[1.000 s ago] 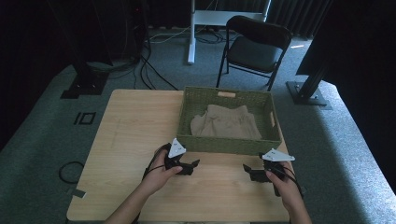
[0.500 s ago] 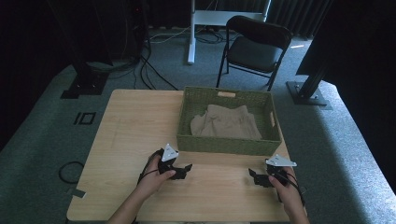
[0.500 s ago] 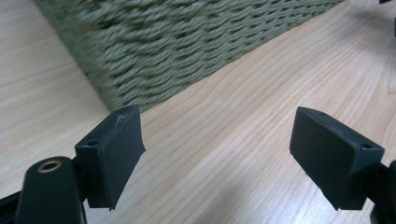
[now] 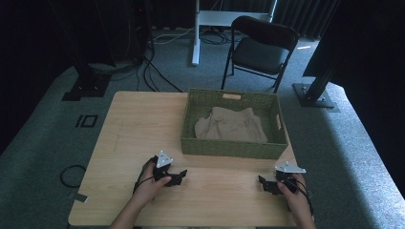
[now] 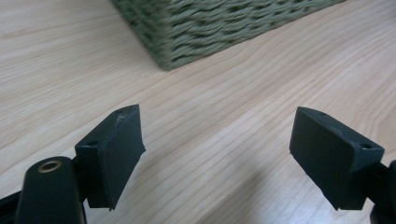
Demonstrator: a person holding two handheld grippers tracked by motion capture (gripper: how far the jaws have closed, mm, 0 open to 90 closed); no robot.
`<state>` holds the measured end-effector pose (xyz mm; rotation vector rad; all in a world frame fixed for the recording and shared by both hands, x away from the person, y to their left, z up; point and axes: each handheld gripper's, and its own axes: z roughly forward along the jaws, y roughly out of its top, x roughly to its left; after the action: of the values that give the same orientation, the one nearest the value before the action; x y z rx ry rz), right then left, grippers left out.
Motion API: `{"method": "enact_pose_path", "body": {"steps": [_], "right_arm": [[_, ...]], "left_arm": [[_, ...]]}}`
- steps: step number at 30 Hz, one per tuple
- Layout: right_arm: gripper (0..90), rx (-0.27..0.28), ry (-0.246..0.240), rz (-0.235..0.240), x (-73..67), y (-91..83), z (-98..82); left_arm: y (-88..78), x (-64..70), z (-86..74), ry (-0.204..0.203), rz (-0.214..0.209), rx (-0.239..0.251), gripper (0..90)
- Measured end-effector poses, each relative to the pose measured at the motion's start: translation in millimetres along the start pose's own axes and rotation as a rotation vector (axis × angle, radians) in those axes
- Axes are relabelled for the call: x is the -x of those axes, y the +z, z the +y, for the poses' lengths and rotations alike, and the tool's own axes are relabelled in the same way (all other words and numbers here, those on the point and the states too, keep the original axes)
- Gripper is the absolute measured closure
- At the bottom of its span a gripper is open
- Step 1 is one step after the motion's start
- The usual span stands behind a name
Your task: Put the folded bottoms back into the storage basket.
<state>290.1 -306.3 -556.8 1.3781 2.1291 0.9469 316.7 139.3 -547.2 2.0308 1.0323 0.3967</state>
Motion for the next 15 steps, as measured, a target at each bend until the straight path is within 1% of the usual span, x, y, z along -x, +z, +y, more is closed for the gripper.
{"method": "enact_pose_path", "body": {"steps": [2,4,5,7,10,11,12,13,15], "right_arm": [[13.9,-0.008,-0.001,-0.007,-0.4,0.9,-0.5],[13.9,-0.008,-0.003,-0.004,-0.4,1.1,-0.4],[13.8,-0.009,-0.003,0.001,-0.3,1.3,-0.2],[13.7,-0.010,-0.002,0.002,-0.2,1.6,0.0],[13.2,-0.012,0.003,-0.002,-0.9,2.2,0.4],[13.2,-0.012,0.003,-0.002,-0.9,2.2,0.4],[12.8,-0.013,0.008,-0.007,-1.5,2.5,0.7],[12.7,-0.013,0.008,-0.008,-1.6,2.6,0.7],[12.5,-0.014,0.010,-0.010,-2.0,2.8,0.8]], "left_arm": [[-0.4,-1.9,-2.2,-0.004,0.008,-0.010,18.5],[-0.8,-3.7,-4.7,-0.014,0.020,-0.013,18.4],[-1.6,-4.4,-5.4,-0.021,0.020,-0.017,18.5],[-2.9,-5.7,-6.1,-0.018,0.024,-0.016,18.5],[-3.4,-7.5,-7.4,-0.035,0.039,-0.039,18.5],[-3.4,-7.5,-7.4,-0.035,0.039,-0.039,18.5],[-3.9,-8.9,-8.2,-0.051,0.046,-0.054,18.5],[-5.0,-10.2,-9.1,-0.065,0.063,-0.056,18.5],[-6.3,-12.0,-10.0,-0.078,0.082,-0.054,18.5]]}}
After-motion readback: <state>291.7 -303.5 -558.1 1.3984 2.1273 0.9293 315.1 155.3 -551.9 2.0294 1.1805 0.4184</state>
